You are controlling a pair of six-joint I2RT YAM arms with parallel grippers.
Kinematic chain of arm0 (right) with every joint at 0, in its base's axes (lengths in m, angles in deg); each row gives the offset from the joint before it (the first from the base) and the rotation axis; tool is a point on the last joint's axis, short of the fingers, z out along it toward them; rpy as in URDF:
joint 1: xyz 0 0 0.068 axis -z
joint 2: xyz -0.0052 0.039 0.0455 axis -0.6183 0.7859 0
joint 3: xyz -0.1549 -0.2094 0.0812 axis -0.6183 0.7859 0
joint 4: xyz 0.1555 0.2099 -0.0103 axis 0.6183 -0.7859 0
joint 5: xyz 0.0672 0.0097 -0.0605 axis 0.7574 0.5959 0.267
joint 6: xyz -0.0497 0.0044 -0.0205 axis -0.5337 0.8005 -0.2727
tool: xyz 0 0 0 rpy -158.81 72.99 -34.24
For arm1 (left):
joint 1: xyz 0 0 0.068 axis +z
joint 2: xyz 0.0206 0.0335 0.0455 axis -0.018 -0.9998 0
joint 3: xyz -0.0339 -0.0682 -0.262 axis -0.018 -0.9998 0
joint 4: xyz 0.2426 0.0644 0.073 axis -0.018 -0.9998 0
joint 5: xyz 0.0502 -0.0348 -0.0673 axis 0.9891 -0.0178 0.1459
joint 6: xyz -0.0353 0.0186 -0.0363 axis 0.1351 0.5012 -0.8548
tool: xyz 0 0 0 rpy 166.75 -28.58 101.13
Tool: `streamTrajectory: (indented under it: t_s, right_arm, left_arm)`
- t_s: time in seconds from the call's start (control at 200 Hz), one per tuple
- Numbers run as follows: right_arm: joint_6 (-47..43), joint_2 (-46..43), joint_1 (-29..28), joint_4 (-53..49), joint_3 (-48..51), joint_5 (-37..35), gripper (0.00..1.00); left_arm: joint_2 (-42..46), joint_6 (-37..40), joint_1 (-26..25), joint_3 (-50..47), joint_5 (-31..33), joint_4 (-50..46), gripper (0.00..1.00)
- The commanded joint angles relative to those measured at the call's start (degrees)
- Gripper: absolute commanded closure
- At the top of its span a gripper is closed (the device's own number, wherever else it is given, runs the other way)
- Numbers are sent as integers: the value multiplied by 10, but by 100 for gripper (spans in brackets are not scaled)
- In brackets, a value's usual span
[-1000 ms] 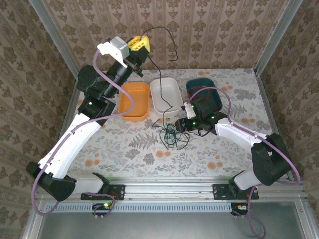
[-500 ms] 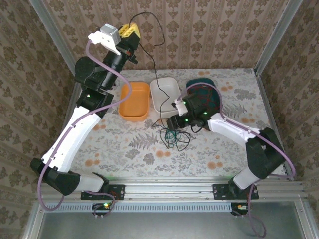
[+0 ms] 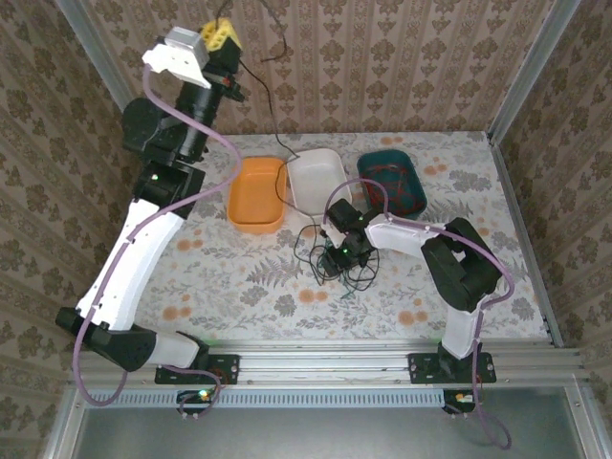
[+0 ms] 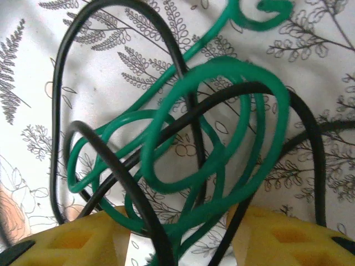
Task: Untangle the cables
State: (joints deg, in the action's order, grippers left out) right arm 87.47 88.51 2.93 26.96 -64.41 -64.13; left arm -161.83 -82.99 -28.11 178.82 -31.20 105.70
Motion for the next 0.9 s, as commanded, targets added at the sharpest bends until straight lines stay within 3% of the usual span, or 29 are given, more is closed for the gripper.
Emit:
streamTrajectory:
  t_s: [0.0, 0.255, 0.45, 0.745, 0.895]
  right_arm:
    - [6, 4, 14, -43, 15, -51, 47]
    - [19, -38, 29, -20, 28, -48, 47]
    - [34, -136, 32, 45, 57, -33, 45]
    - [51, -235, 40, 90, 71, -14, 44]
    - [59, -248, 49, 100, 84, -17, 45]
  left_arm:
    - [-5, 32, 15, 45, 23, 8, 100]
    - [-41, 33, 52, 109, 37, -24, 100]
    - [-77, 34, 74, 119, 73, -65, 100]
    - [-111, -53, 157, 110, 72, -50, 100]
    - [-138, -83, 187, 141, 39, -47, 100]
